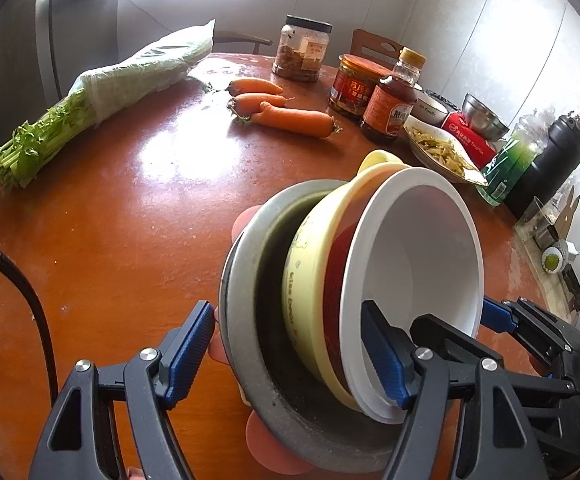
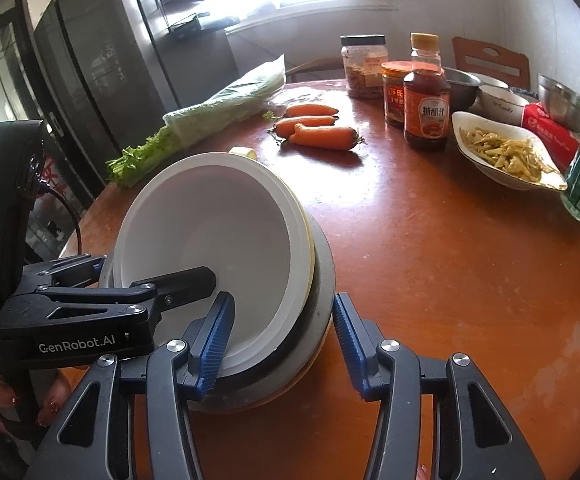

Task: Organize plates and bowls

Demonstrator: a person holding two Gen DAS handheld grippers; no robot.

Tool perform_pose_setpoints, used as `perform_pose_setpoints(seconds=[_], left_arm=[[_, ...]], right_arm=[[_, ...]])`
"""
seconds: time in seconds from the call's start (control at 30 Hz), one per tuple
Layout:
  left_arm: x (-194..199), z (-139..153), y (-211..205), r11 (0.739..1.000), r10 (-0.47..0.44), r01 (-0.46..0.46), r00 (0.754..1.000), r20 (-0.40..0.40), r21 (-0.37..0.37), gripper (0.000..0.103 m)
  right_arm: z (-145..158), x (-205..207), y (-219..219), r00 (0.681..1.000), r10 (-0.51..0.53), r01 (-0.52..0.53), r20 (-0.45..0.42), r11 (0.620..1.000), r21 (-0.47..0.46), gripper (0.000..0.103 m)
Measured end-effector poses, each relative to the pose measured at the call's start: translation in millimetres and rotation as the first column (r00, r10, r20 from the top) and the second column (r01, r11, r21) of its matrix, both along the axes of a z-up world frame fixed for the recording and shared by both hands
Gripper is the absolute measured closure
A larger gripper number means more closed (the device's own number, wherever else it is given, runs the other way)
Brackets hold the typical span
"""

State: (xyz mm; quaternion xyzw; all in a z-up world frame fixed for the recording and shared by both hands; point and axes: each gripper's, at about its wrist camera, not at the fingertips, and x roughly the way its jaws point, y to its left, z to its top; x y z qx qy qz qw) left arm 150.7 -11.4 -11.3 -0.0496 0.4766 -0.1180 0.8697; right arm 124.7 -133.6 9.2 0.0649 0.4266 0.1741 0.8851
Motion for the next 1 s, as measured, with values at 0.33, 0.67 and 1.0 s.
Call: perform_pose_setpoints(seconds=[0.33,0.67,1.0], left_arm=[[-8,6,6,0.997,0.031,-0.035,0.998,0.059,0.069,0.03],[-30,28,21,0.997,0.061,-0.066,0.99,0.126,0.035,0.024],[-72,49,35,0.995,0.09,-0.097,0.972,0.218,0.023,0.016]], right_arm=[[4,3,1,0.999,-0.035,0.035,0.0,0.999,-0.002,0.049],[29,-12,-3,0.992,-0.093,0.094,0.087,0.996,-0.007,0.038],[48,-51,10,0.98,-0.094,0.105,0.177,0.993,-0.055,0.032]])
